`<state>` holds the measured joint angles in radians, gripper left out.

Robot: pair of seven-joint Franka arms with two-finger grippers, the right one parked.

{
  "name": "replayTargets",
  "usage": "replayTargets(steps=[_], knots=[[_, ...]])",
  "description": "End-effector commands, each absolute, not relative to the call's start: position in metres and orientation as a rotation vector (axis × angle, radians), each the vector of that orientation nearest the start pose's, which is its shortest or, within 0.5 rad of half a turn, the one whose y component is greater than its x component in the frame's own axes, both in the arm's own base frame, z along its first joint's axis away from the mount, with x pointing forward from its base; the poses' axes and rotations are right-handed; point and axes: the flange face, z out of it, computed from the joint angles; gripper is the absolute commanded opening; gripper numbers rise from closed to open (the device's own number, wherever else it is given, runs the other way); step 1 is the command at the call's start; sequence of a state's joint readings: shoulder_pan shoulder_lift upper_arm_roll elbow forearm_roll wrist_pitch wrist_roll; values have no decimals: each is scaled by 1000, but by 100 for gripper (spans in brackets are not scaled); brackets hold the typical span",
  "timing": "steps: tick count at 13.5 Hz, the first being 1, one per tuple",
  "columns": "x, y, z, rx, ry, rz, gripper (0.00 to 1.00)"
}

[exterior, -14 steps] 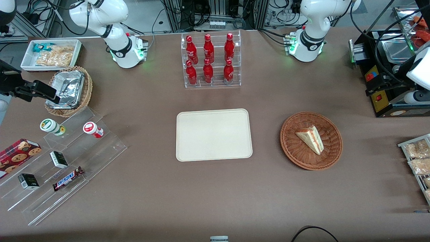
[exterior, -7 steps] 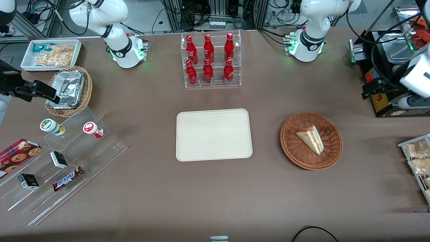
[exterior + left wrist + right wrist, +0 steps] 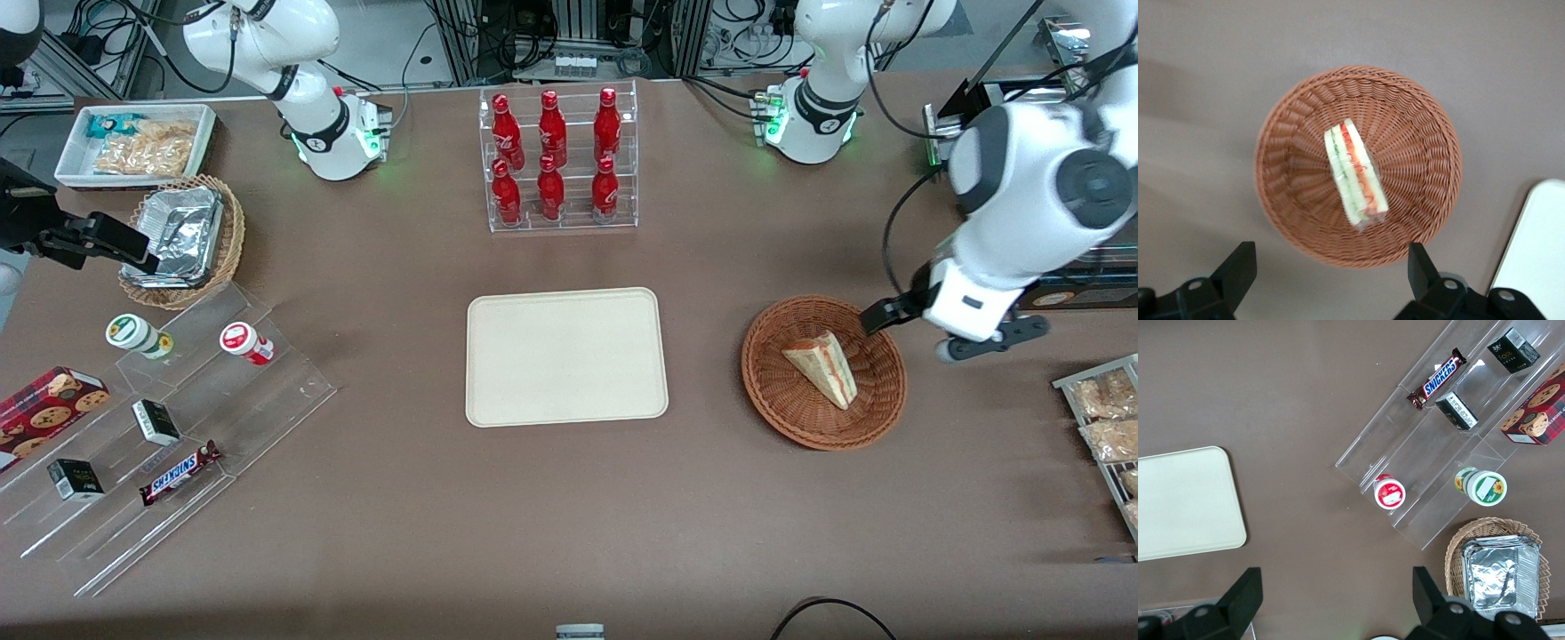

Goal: Place sandwich from basket to tray
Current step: 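Move the open left gripper over the sandwich in the wicker basket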

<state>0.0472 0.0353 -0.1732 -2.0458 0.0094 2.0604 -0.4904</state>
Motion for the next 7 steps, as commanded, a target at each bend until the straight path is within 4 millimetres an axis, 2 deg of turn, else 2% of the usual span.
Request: replayTargets(steps=[1,2,4,7], knots=[[531,-75,390,-3022,-830,-26,100],[527,-79,374,-3007,-905,-33,100],[530,-83,344,-2992,-945,19,100],[533,-83,323,-2986,-971,38,100]])
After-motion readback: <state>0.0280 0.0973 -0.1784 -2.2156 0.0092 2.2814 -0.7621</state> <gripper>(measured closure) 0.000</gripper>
